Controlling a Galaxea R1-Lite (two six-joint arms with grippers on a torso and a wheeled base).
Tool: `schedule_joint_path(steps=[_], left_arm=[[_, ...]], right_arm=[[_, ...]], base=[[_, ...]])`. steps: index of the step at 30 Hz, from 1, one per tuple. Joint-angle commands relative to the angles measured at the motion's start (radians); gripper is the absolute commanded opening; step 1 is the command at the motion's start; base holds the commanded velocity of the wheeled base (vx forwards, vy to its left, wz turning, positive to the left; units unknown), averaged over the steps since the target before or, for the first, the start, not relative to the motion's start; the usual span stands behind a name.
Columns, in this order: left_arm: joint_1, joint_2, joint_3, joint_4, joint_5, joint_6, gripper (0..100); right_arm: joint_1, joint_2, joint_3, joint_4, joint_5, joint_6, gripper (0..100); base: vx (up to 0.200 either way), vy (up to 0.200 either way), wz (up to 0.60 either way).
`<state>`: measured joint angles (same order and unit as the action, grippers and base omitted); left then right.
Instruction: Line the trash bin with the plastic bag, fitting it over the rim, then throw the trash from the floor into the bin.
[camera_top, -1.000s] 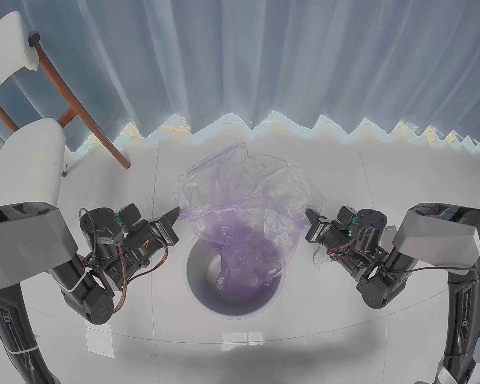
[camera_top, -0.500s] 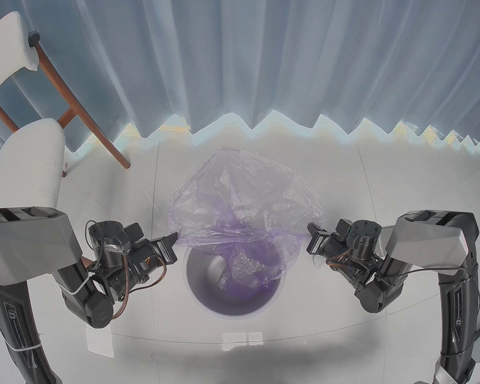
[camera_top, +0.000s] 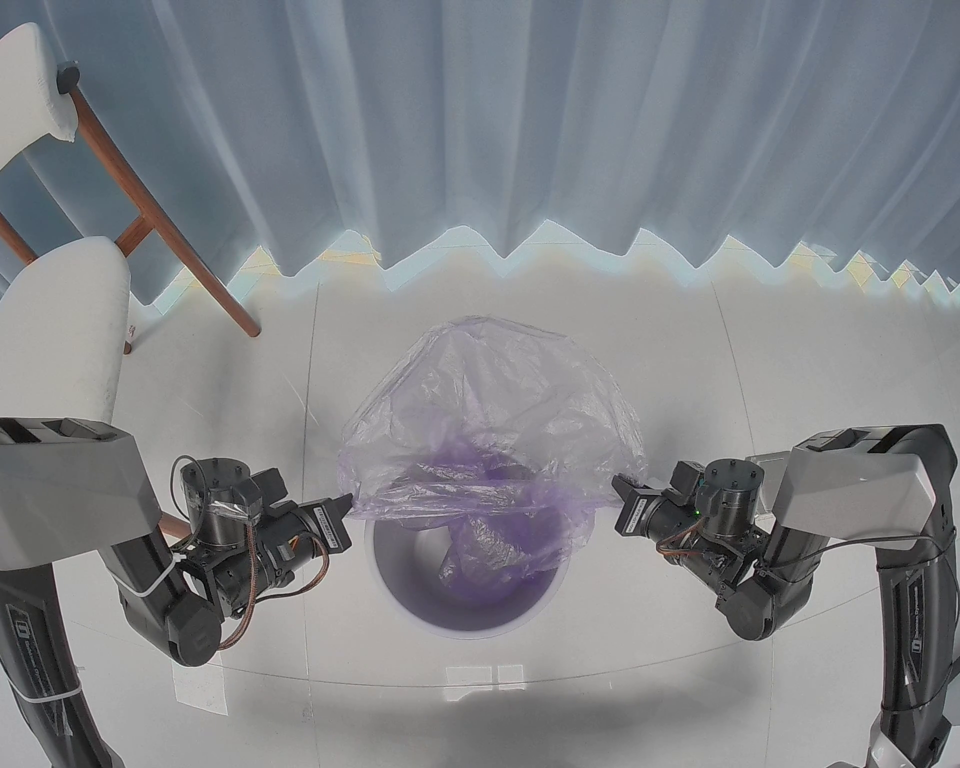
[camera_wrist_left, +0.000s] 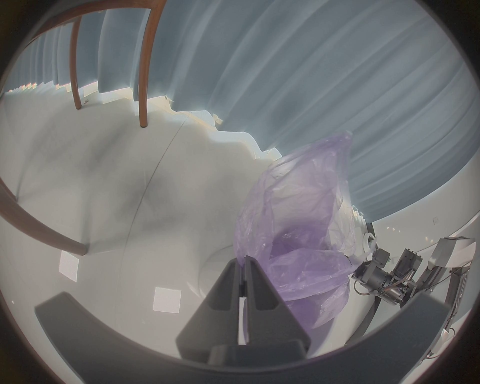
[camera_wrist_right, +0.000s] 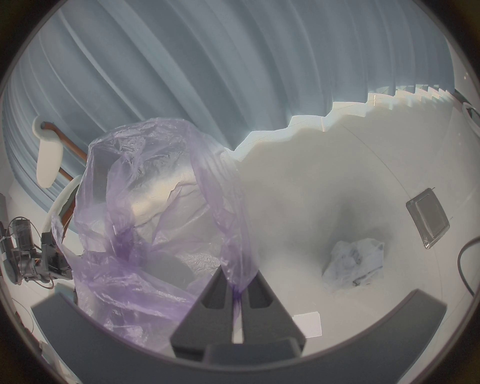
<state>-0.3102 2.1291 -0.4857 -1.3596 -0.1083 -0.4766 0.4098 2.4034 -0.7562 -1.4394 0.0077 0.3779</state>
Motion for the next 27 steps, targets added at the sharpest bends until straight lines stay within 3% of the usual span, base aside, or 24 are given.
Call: schedule_joint_path(steps=[1, 5, 9, 15, 21, 27], left_arm=[[-0.012, -0.032, 0.052, -0.009, -0.007, 0.036, 0], [-0.036, -0.113, 0.147, -0.010, -0.082, 0.072, 0], [-0.049, -0.135, 0.203, -0.010, -0.128, 0.101, 0], [-0.063, -0.118, 0.265, -0.012, -0.131, 0.177, 0], [-0.043, -0.078, 0.302, -0.015, -0.129, 0.242, 0], [-0.024, -0.048, 0.355, -0.067, -0.129, 0.250, 0]], right_arm=[[0.006, -0.053, 0.066, -0.001, 0.035, -0.001, 0], [0.040, -0.127, 0.169, 0.002, 0.101, 0.003, 0], [0.066, -0.130, 0.212, -0.001, 0.106, 0.001, 0], [0.119, -0.136, 0.284, -0.009, 0.166, 0.012, 0], [0.121, -0.129, 0.310, -0.004, 0.172, 0.013, 0], [0.118, -0.125, 0.334, 0.000, 0.184, 0.010, 0]], base=[[0.000, 0.000, 0.00], [0.000, 0.000, 0.00], [0.000, 0.000, 0.00], [0.000, 0.000, 0.00], [0.000, 0.000, 0.00], [0.000, 0.000, 0.00]])
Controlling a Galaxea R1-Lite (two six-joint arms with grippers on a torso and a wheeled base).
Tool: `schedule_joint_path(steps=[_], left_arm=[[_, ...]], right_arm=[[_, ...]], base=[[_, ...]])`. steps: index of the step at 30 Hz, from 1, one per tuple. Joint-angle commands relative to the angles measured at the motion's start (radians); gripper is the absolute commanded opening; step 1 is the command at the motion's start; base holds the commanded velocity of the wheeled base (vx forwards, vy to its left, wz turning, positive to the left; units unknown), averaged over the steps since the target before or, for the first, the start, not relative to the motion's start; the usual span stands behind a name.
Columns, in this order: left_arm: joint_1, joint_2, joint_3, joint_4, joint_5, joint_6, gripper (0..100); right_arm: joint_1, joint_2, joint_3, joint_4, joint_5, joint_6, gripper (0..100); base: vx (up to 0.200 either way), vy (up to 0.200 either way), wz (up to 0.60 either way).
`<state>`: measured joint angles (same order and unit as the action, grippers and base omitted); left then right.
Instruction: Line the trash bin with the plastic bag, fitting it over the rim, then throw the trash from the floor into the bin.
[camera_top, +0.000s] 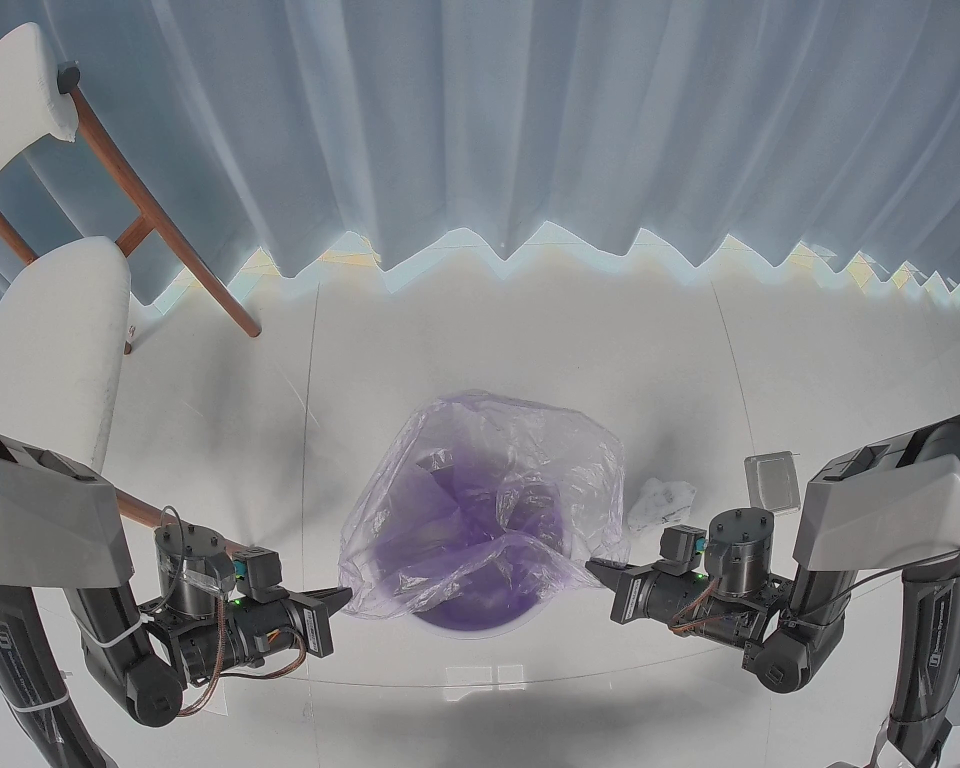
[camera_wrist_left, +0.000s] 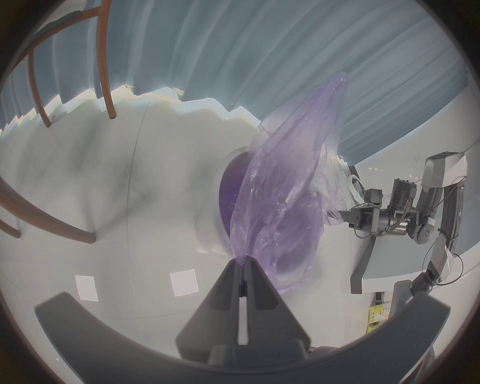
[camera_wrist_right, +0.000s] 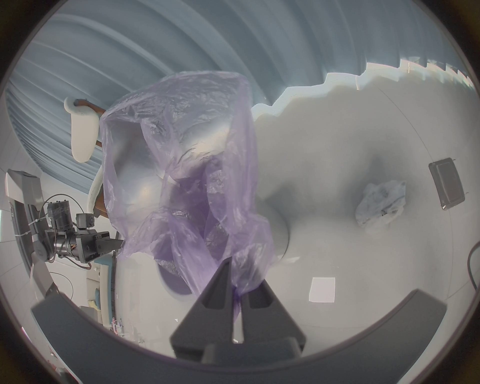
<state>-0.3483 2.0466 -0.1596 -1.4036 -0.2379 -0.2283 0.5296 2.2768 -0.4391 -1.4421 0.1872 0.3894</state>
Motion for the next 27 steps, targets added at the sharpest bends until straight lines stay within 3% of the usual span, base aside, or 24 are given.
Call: schedule_joint_path(steps=[1, 5, 10, 17, 27], left_arm=[[0.022, 0.044, 0.028, -0.040, 0.000, 0.001, 0], [0.045, 0.052, 0.037, -0.117, -0.003, -0.005, 0], [0.055, 0.052, 0.081, -0.144, -0.015, -0.003, 0], [0.072, 0.053, 0.146, -0.144, -0.064, 0.007, 0], [0.127, 0.216, 0.141, -0.147, -0.070, 0.153, 0]], right_arm=[[-0.002, 0.000, 0.019, 0.003, 0.005, 0.000, 0], [-0.008, -0.016, 0.022, 0.003, 0.008, 0.005, 0], [-0.008, -0.072, 0.091, 0.003, 0.101, 0.017, 0], [-0.003, -0.074, 0.158, 0.003, 0.176, 0.025, 0], [0.015, 0.036, 0.174, -0.026, 0.155, -0.012, 0]], base=[[0.000, 0.000, 0.00], [0.000, 0.000, 0.00], [0.000, 0.000, 0.00], [0.000, 0.000, 0.00], [0.000, 0.000, 0.00]])
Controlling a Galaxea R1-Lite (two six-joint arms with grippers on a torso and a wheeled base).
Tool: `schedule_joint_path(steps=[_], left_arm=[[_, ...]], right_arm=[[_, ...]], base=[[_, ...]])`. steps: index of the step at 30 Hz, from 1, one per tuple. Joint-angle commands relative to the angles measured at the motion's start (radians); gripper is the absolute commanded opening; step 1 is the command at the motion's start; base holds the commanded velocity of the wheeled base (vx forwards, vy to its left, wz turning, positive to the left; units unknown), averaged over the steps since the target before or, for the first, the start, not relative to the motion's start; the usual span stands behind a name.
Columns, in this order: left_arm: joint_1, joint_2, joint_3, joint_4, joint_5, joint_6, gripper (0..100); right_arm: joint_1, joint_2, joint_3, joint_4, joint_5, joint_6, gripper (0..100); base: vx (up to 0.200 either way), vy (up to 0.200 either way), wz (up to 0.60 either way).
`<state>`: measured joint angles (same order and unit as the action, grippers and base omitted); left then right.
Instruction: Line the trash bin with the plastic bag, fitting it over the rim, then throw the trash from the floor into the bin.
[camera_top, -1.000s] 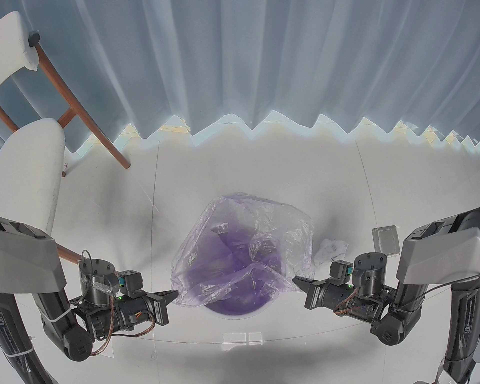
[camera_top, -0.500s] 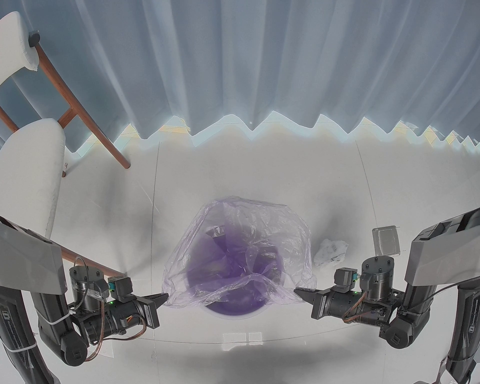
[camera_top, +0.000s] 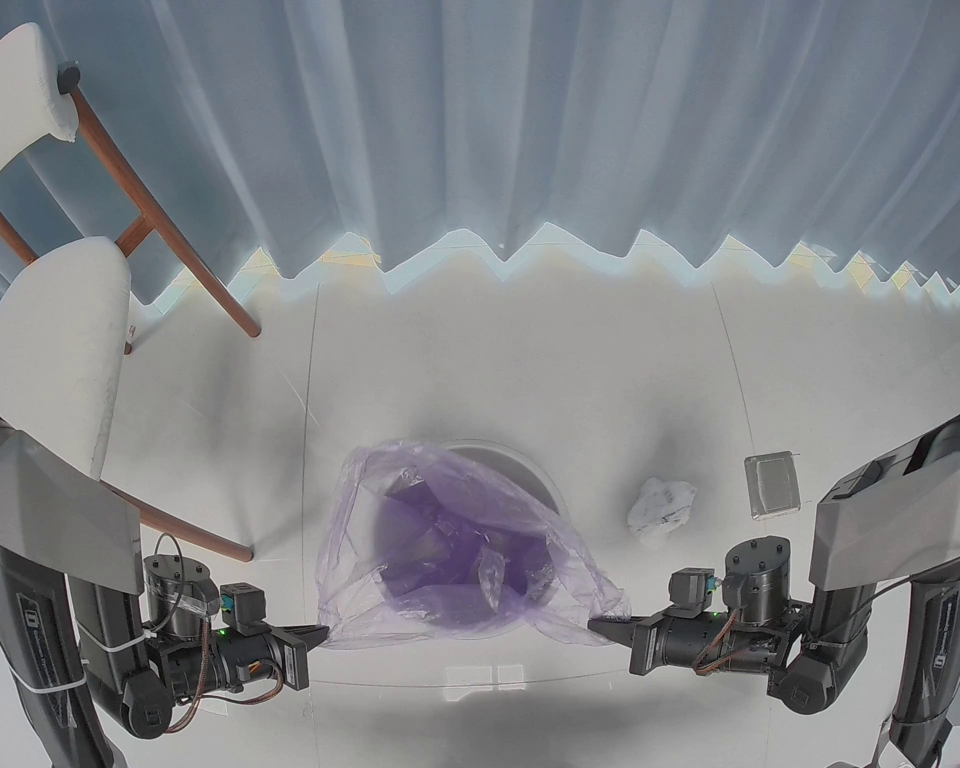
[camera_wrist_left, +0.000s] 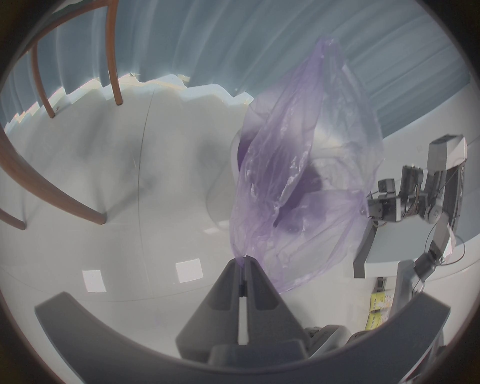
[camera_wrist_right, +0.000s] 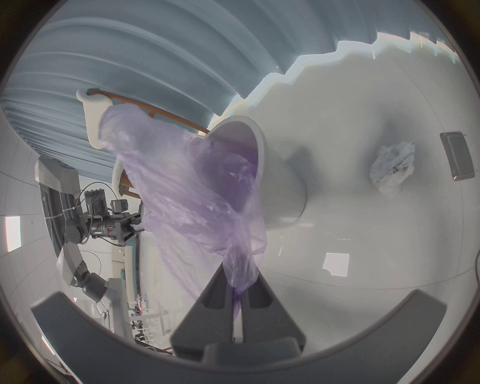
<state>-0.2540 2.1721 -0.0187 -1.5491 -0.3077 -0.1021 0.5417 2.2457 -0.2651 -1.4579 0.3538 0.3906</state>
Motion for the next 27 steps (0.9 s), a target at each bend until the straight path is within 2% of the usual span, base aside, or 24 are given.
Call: schedule_joint_path(steps=[1, 7, 8, 10, 11, 15, 19, 23, 27], left_arm=[[0.050, 0.115, -0.017, -0.002, -0.002, 0.048, 0], [0.050, 0.120, -0.041, -0.002, -0.002, 0.048, 0], [0.048, 0.120, -0.055, -0.002, 0.001, 0.047, 0], [0.045, 0.115, -0.067, -0.002, 0.004, 0.041, 0], [0.048, 0.103, -0.067, -0.002, 0.001, 0.036, 100], [0.050, 0.006, -0.063, -0.002, -0.007, -0.010, 100], [0.030, -0.147, -0.032, 0.000, -0.016, -0.096, 100], [0.006, -0.241, 0.017, 0.000, -0.048, -0.100, 100], [-0.005, -0.293, 0.017, 0.000, -0.045, -0.100, 100]], right_arm=[[0.001, 0.101, -0.006, -0.035, -0.039, -0.027, 0], [0.001, 0.132, -0.054, -0.070, -0.087, -0.027, 0], [0.000, 0.127, -0.055, -0.068, -0.092, -0.026, 100], [0.000, 0.121, -0.049, -0.068, -0.092, -0.024, 100], [0.001, 0.109, -0.039, -0.073, -0.090, -0.024, 100], [0.001, 0.044, 0.012, -0.079, -0.078, -0.026, 100], [0.009, -0.066, 0.084, -0.078, -0.013, -0.032, 100], [0.030, -0.114, 0.104, -0.079, -0.021, -0.072, 100], [0.034, -0.117, 0.109, -0.091, -0.050, -0.125, 100]], base=[[0.000, 0.000, 0.00], [0.000, 0.000, 0.00], [0.000, 0.000, 0.00], [0.000, 0.000, 0.00], [0.000, 0.000, 0.00], [0.000, 0.000, 0.00], [0.000, 0.000, 0.00], [0.000, 0.000, 0.00], [0.000, 0.000, 0.00]])
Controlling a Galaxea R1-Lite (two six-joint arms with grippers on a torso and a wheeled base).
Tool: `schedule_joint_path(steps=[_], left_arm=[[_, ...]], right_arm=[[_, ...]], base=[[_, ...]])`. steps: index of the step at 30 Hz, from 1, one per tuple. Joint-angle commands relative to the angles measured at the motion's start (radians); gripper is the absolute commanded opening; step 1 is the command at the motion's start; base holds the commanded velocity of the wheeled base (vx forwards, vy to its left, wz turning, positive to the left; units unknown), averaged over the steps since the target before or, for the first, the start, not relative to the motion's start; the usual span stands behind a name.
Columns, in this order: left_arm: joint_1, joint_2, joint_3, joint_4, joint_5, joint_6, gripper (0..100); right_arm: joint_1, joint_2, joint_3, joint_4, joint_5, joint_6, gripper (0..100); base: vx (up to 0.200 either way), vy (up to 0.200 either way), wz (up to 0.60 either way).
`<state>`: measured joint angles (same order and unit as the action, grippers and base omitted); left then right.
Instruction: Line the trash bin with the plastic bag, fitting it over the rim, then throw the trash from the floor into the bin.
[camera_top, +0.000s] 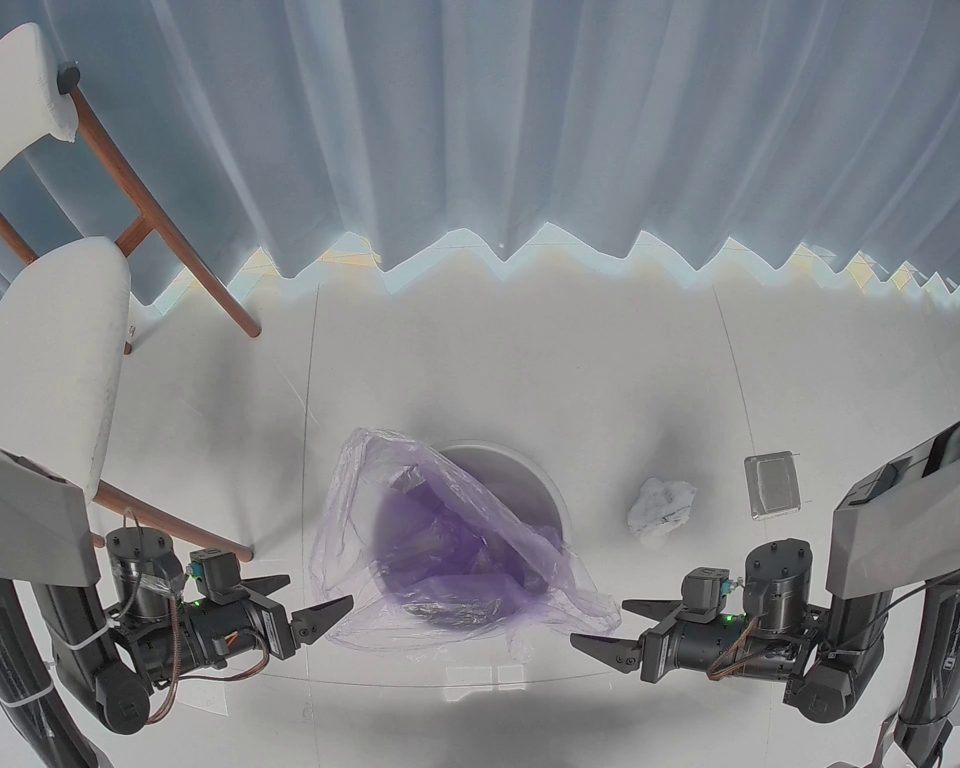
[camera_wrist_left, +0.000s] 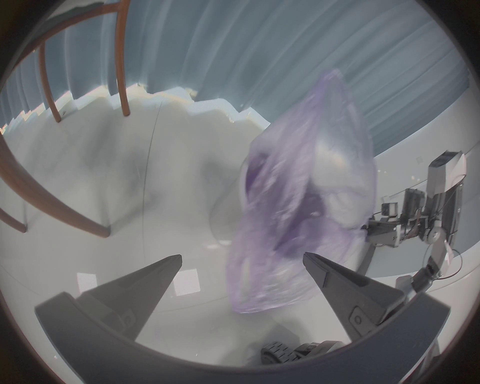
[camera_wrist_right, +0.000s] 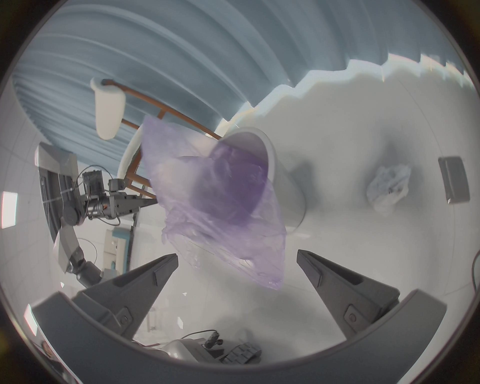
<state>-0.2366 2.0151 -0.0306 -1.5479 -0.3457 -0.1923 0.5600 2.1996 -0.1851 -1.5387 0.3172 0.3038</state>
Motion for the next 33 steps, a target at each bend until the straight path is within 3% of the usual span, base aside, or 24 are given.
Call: schedule_joint_path(steps=[1, 4, 10, 17, 23, 28, 33], left_arm=[[-0.027, -0.148, 0.023, -0.001, -0.002, -0.006, 100], [-0.072, -0.153, 0.008, -0.001, 0.030, 0.010, 100], [-0.125, -0.150, -0.040, -0.001, 0.179, 0.065, 100], [-0.139, -0.136, -0.080, -0.001, 0.229, 0.099, 100], [-0.142, -0.105, -0.104, -0.001, 0.280, 0.103, 100], [-0.148, -0.068, -0.155, -0.001, 0.317, 0.103, 100], [-0.150, -0.012, -0.198, -0.003, 0.347, 0.103, 100]], right_arm=[[0.015, -0.066, 0.029, -0.031, -0.018, -0.069, 100], [0.021, -0.070, 0.027, -0.031, -0.033, -0.129, 100], [0.043, -0.133, 0.032, -0.031, -0.076, -0.236, 100], [0.156, -0.207, 0.056, -0.032, -0.078, -0.244, 100], [0.158, -0.179, 0.024, -0.032, -0.099, -0.244, 100], [0.156, -0.123, -0.042, -0.032, -0.190, -0.241, 100], [0.153, -0.081, -0.086, -0.032, -0.216, -0.236, 100]], base=[[0.000, 0.000, 0.00], [0.000, 0.000, 0.00], [0.000, 0.000, 0.00], [0.000, 0.000, 0.00], [0.000, 0.000, 0.00], [0.000, 0.000, 0.00], [0.000, 0.000, 0.00]])
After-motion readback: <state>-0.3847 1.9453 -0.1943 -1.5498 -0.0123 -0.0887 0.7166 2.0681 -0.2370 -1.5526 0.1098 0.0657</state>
